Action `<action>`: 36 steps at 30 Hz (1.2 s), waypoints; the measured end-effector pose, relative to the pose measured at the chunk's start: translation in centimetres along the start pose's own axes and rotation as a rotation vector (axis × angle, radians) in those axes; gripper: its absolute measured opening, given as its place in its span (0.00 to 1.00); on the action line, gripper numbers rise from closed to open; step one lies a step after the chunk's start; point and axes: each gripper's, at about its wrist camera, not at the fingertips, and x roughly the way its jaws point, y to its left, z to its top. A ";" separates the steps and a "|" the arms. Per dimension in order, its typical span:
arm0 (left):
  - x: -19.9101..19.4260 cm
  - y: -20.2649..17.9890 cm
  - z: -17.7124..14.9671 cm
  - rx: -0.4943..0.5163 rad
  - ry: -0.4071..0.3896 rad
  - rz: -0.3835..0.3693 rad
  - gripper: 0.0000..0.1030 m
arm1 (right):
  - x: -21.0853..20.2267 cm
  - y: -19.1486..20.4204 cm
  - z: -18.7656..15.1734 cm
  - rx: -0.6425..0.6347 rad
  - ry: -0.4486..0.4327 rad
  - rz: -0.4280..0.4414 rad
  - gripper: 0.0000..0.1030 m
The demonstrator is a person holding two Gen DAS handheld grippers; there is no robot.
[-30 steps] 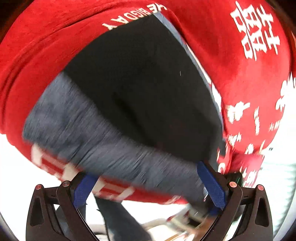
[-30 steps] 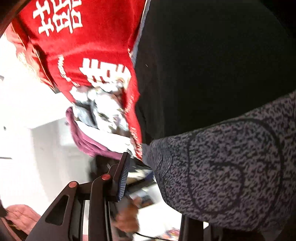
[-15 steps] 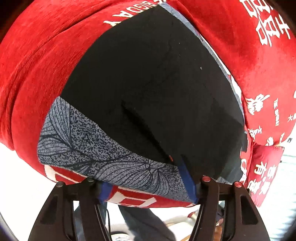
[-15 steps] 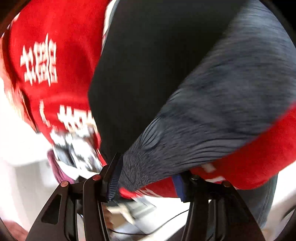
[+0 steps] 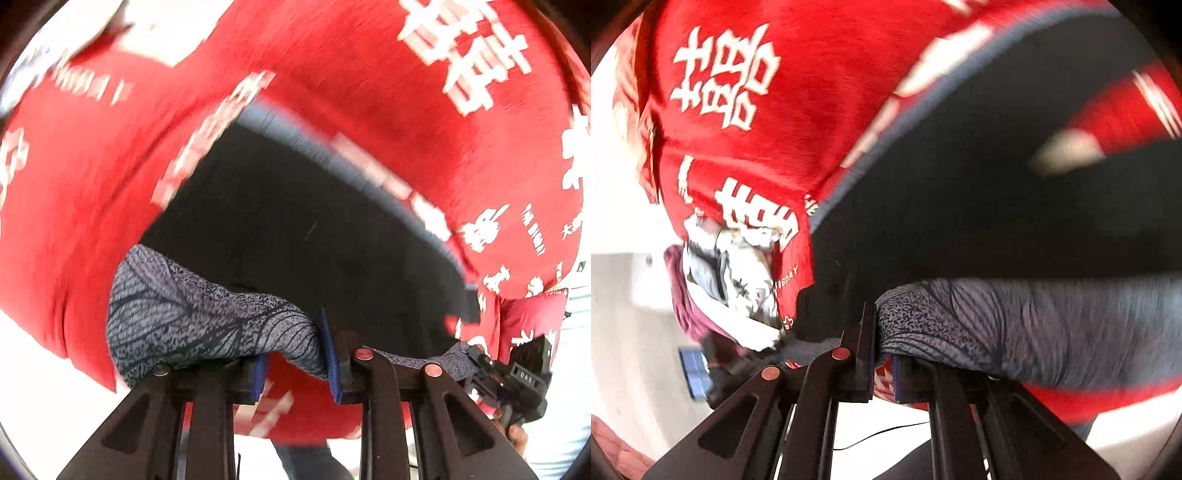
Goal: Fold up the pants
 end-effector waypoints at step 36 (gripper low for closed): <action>19.8 -27.1 -7.7 0.515 0.370 -0.013 0.86 | -11.6 -16.6 3.4 0.171 0.039 -0.161 0.89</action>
